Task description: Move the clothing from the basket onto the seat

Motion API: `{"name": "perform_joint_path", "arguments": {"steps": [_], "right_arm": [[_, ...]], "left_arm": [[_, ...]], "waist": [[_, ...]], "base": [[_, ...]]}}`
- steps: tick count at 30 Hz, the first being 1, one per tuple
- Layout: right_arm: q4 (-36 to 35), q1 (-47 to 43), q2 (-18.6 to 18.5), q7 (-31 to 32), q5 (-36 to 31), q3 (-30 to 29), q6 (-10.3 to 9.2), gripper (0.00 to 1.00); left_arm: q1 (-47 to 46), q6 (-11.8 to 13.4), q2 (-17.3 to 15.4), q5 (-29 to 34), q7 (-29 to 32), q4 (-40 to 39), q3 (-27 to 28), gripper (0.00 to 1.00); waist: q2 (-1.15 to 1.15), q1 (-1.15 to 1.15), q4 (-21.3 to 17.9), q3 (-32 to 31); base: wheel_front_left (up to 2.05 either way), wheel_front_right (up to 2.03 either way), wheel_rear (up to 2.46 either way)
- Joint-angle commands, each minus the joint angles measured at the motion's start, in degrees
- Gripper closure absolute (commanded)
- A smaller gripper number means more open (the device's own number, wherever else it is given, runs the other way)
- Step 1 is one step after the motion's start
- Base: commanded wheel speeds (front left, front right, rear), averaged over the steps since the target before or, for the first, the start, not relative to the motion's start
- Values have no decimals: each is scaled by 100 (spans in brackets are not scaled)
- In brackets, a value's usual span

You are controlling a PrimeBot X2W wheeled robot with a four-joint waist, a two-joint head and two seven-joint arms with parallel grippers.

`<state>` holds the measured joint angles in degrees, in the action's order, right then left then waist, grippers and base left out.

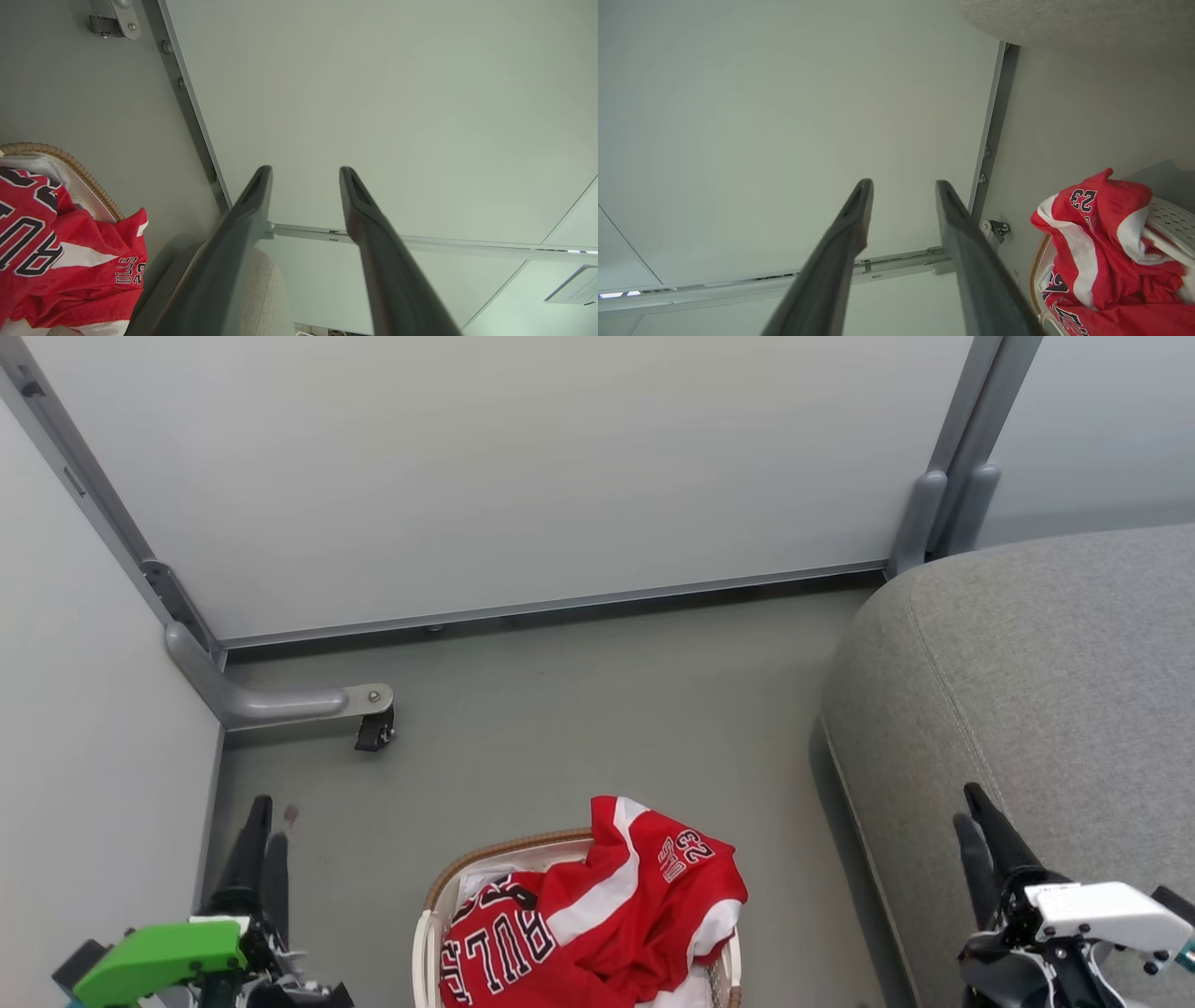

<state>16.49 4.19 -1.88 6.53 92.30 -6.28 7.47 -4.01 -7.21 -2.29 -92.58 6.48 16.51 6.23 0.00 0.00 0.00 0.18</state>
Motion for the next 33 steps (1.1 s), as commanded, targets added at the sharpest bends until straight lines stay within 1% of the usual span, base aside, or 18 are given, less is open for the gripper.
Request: {"name": "perform_joint_path", "arguments": {"steps": [1, 9, 15, 23, 33], "right_arm": [[-57, 28, -18, -55, -24, 15, 0, 0], [-55, -17, -29, -285, -267, -2, 0, 0], [-89, -15, -37, -443, -675, -101, 1, 0], [-315, 0, -47, -639, -1617, -250, 1, 0], [-667, -64, -58, -866, -2942, -299, 1, 0]], "left_arm": [[-45, -1, -11, 12, -54, -69, -72, 0], [-35, -5, -18, 101, -283, -129, -383, 0], [-55, -8, -22, 312, -441, -178, -529, 0], [-147, -11, -28, 923, -636, -353, -683, 0], [-211, -16, -36, 1985, -864, -562, -802, 0]], "waist": [[0, 0, 0, 1], [0, 0, 2, 8], [0, 0, 4, 19], [0, 0, 10, 31], [0, 0, 26, 47]], "base": [[0, 0, 0], [0, 0, 0], [0, 0, 0], [0, 0, 0], [0, 0, 0]]}}
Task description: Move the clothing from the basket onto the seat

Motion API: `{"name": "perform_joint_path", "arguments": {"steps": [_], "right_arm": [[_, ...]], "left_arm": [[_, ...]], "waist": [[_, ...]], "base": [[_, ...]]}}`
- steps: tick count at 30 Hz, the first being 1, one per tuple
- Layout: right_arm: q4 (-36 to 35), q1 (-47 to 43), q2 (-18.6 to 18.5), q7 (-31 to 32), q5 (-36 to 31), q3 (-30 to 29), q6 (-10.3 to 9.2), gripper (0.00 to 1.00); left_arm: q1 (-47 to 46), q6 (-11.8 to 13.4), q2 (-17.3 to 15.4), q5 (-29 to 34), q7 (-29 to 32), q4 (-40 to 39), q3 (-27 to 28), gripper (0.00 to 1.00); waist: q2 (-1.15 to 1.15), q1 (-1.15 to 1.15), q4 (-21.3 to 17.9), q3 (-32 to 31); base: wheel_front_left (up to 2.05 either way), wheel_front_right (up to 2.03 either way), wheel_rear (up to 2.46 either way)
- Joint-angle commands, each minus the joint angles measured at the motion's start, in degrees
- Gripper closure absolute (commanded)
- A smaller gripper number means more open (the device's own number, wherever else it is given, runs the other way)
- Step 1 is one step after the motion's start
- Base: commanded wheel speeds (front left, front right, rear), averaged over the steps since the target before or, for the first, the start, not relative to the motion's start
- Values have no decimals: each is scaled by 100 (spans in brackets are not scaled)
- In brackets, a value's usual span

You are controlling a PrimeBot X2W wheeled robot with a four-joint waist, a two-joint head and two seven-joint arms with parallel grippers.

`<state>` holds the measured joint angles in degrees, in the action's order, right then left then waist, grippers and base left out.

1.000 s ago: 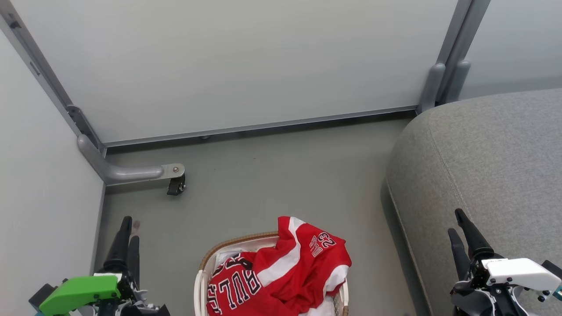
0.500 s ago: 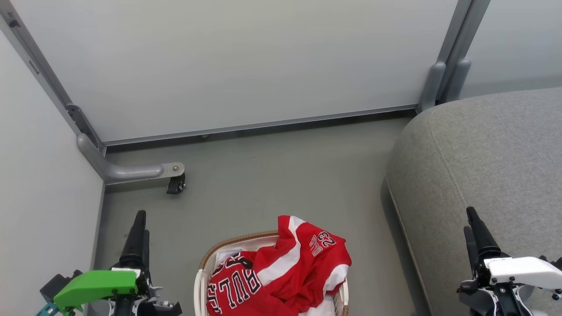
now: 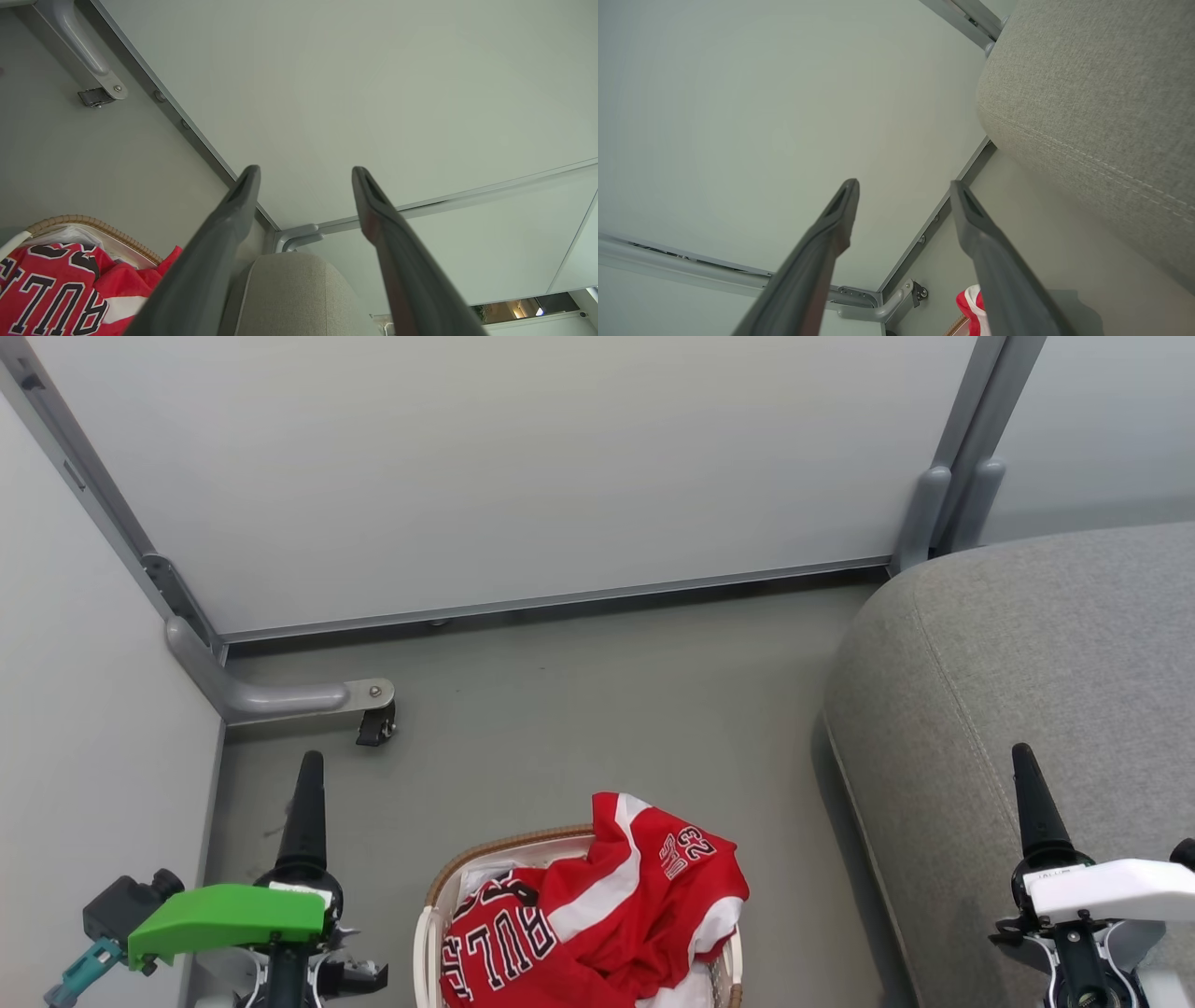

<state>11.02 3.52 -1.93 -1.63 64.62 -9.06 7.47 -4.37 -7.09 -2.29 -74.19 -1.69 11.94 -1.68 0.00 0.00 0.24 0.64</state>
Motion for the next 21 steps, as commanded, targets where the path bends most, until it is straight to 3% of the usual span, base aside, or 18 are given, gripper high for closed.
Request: {"name": "perform_joint_path", "arguments": {"steps": [1, 21], "right_arm": [[-139, -5, -55, -69, -283, -22, 1, 0], [-237, -135, -71, -448, -2386, 104, 2, 0]], "left_arm": [[-175, -28, -36, 253, -66, -117, -20, 0], [-45, -2, -48, 2180, -443, -99, -125, 0]], "waist": [[0, 0, 3, 3], [0, 0, 26, 34]], "base": [[0, 0, 0], [0, 0, 0]]}}
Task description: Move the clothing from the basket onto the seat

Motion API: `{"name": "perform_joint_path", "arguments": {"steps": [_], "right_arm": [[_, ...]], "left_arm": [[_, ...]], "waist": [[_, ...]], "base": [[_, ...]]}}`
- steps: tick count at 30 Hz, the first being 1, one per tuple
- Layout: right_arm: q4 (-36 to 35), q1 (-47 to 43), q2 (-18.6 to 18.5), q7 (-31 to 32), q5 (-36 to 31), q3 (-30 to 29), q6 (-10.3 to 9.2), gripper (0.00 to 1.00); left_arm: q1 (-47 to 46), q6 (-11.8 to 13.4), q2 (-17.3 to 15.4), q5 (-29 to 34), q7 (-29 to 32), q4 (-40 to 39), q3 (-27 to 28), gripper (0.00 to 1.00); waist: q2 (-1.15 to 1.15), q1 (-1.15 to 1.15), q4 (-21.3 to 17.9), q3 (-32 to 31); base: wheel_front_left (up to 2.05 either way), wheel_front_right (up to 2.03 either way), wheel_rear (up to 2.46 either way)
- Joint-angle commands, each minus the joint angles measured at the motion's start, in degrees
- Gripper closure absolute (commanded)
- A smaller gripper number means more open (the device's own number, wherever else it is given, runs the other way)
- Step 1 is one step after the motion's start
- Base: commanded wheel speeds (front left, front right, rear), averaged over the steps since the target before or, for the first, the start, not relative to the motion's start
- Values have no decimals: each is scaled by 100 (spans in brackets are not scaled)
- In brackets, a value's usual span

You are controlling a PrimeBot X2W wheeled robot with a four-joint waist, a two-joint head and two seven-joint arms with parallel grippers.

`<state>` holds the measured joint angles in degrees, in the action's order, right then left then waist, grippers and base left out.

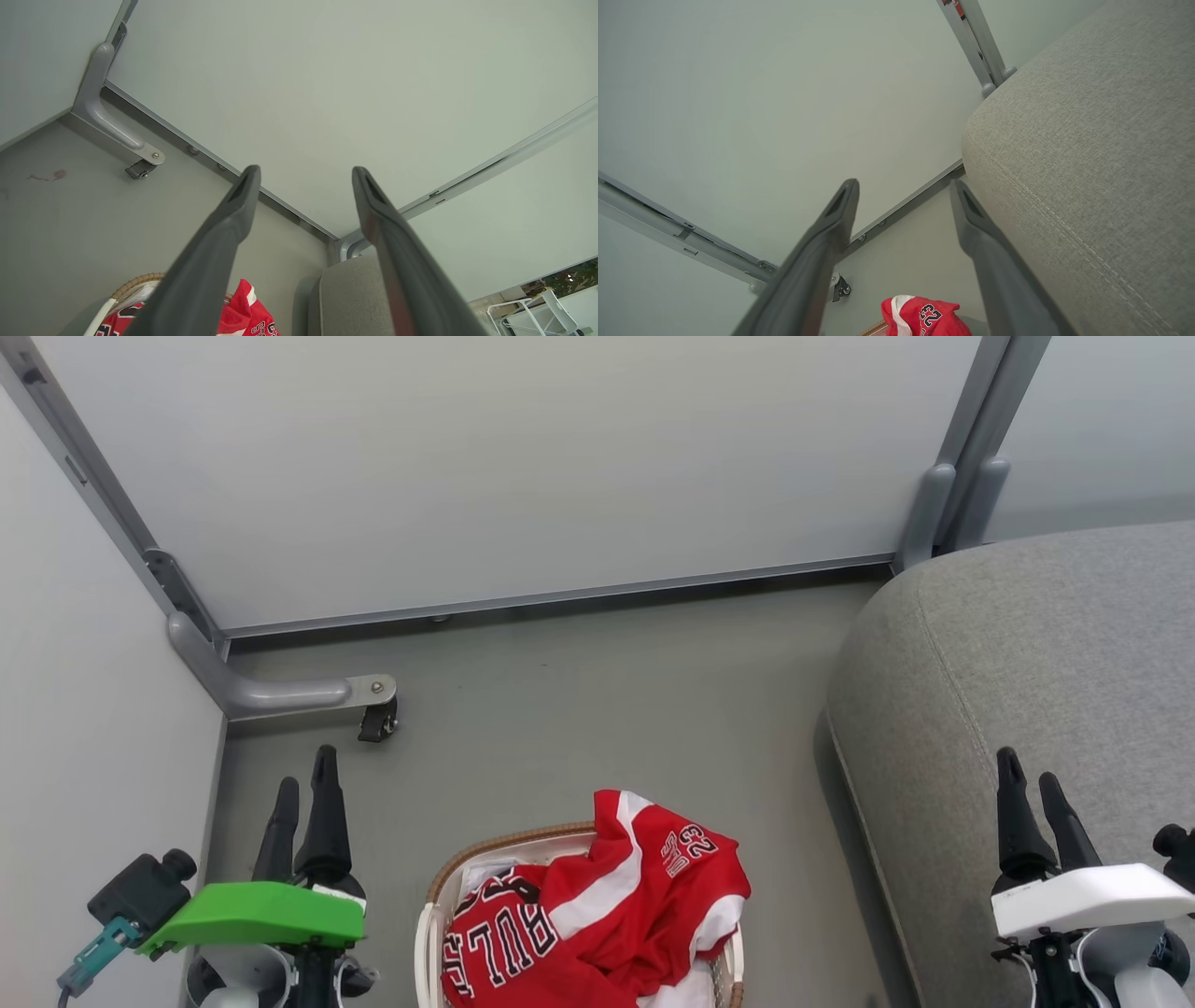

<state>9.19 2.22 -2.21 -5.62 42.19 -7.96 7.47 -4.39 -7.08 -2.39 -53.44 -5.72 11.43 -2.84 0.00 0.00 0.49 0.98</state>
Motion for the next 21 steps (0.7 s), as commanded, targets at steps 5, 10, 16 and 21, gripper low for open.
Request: {"name": "perform_joint_path", "arguments": {"steps": [5, 10, 16, 21], "right_arm": [[19, -26, -47, -141, -532, -12, 2, 0], [58, -35, -50, -216, -880, -11, 2, 0], [84, -48, -54, -311, -1315, 15, 2, 0], [119, -65, -58, -381, -1632, 32, 3, 0]], "left_arm": [[-17, 1, -41, 532, -127, 35, -49, 0], [-7, 2, -44, 834, -211, 105, -91, 0], [-9, 2, -47, 1172, -299, 205, -170, 0], [0, 6, -50, 1421, -372, 293, -216, 0]], "waist": [[0, 0, 7, 7], [0, 0, 14, 14], [0, 0, 22, 21], [0, 0, 25, 28]], "base": [[0, 0, 0], [0, 0, 0], [0, 0, 0], [0, 0, 0]]}}
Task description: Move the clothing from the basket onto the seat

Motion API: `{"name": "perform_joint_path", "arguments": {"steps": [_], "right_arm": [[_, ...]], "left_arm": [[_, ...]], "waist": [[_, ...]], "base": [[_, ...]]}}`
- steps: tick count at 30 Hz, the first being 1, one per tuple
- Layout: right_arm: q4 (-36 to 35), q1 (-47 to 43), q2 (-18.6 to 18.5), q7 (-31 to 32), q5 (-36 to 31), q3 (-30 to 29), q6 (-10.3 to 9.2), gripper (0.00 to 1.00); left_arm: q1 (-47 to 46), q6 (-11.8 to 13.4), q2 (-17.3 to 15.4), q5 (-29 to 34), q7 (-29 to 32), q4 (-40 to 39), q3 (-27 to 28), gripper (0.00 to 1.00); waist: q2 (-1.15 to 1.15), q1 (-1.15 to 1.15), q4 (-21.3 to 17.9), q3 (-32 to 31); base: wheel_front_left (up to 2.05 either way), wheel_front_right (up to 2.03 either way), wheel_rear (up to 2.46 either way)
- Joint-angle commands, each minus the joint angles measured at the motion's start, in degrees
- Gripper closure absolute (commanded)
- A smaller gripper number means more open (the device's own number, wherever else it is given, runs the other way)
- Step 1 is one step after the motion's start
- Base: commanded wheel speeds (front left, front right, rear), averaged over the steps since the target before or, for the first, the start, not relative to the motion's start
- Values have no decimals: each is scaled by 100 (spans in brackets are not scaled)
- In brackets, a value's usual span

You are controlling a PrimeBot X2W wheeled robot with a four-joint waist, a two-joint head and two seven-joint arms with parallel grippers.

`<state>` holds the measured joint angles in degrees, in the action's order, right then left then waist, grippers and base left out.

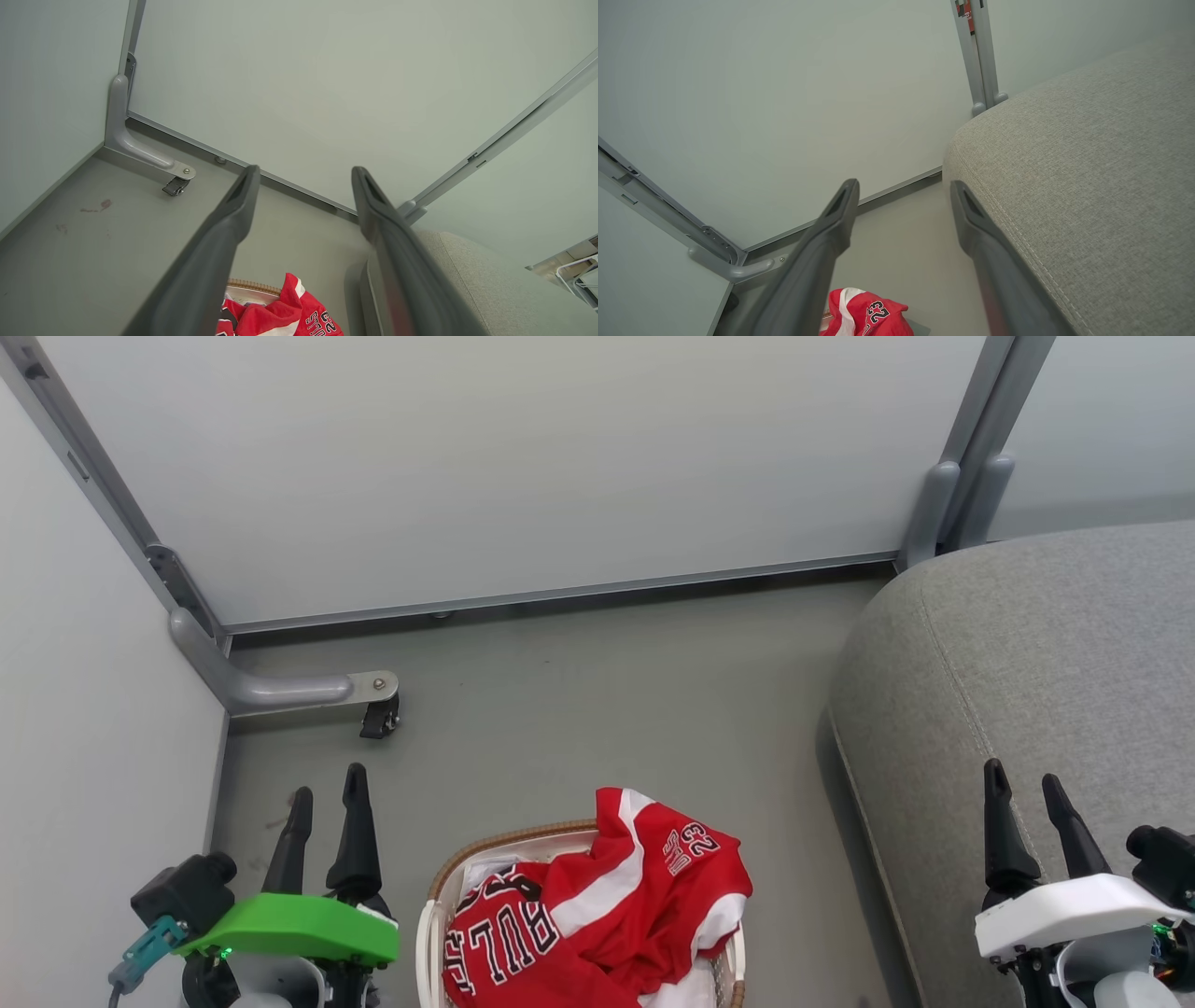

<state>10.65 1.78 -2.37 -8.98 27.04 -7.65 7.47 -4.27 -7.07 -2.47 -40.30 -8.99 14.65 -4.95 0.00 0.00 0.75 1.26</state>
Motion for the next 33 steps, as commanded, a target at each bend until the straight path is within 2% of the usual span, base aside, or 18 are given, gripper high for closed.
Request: {"name": "perform_joint_path", "arguments": {"steps": [1, 33], "right_arm": [[-22, -23, -43, -56, -164, 3, 3, 0], [86, -216, -60, -453, -1848, 55, 3, 0]], "left_arm": [[-9, 8, -42, 143, -54, -12, -10, 0], [86, 58, -53, 1324, -452, 478, -171, 0]], "waist": [[0, 0, 1, 0], [0, 0, 66, -38]], "base": [[0, 0, 0], [0, 0, 0]]}}
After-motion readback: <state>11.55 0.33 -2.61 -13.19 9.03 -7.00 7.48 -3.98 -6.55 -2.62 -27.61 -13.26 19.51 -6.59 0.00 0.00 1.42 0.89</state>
